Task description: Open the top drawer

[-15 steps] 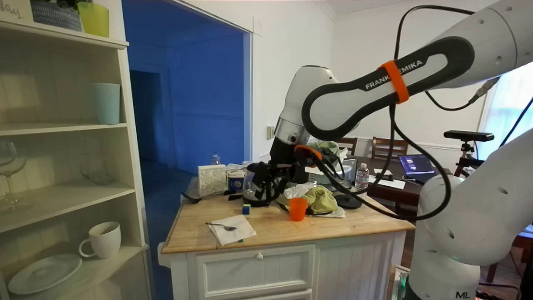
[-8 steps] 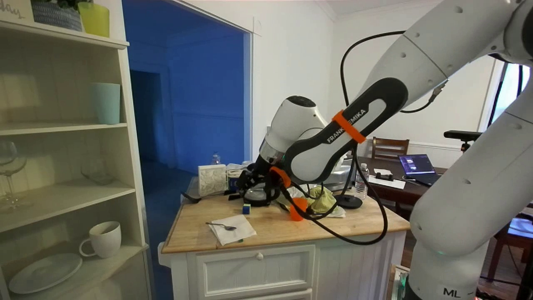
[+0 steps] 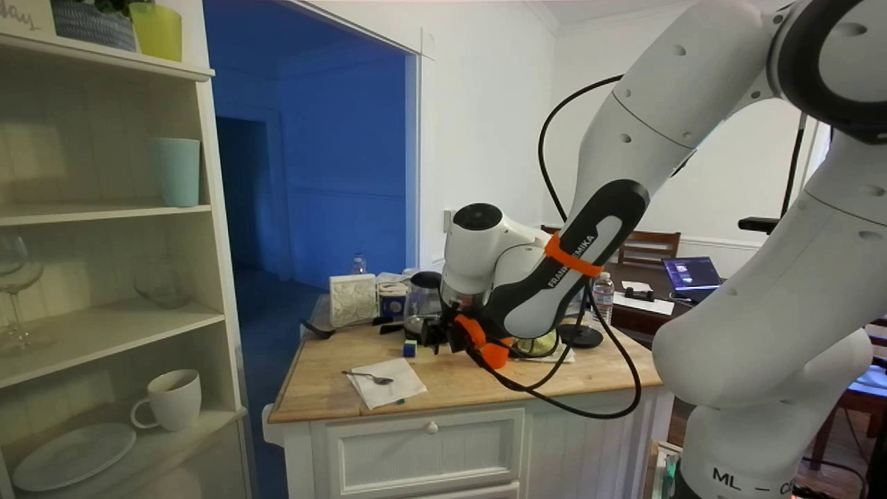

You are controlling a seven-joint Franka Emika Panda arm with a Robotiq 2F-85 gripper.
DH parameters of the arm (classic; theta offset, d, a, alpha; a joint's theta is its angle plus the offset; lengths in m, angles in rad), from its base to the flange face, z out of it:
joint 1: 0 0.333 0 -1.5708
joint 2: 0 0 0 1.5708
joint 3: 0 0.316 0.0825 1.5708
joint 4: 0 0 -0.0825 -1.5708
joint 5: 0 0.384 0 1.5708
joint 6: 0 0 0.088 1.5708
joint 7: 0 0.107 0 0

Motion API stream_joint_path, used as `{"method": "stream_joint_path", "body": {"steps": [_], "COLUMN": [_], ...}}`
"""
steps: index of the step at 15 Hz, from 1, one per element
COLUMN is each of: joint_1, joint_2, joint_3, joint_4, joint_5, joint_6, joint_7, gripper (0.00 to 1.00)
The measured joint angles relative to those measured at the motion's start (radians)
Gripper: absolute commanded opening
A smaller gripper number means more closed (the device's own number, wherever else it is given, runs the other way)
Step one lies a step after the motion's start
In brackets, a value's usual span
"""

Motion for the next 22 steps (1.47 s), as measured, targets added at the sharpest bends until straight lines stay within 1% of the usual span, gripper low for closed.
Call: {"method": "stream_joint_path", "body": {"steps": [6, 9, 12, 16, 19, 22], "joint_1": [0.003, -0.009, -0.077, -0.164, -0.206, -0.233], "joint_2": [-0.001, 0.01, 0.055, 0.155, 0.229, 0.292], "joint_3": [-0.01, 0.0, 0.05, 0.108, 0.137, 0.152], "joint_4": [0.006, 0.009, 0.013, 0.012, 0.011, 0.011], "joint_5": [0.0, 0.0, -0.004, -0.013, -0.03, -0.065], "joint_6": [0.0, -0.005, -0.031, -0.041, -0.041, -0.025], "joint_7": [-0.007, 0.001, 0.021, 0.025, 0.031, 0.062], "gripper": [1.0, 1.0, 1.0, 1.0, 1.0, 1.0]}}
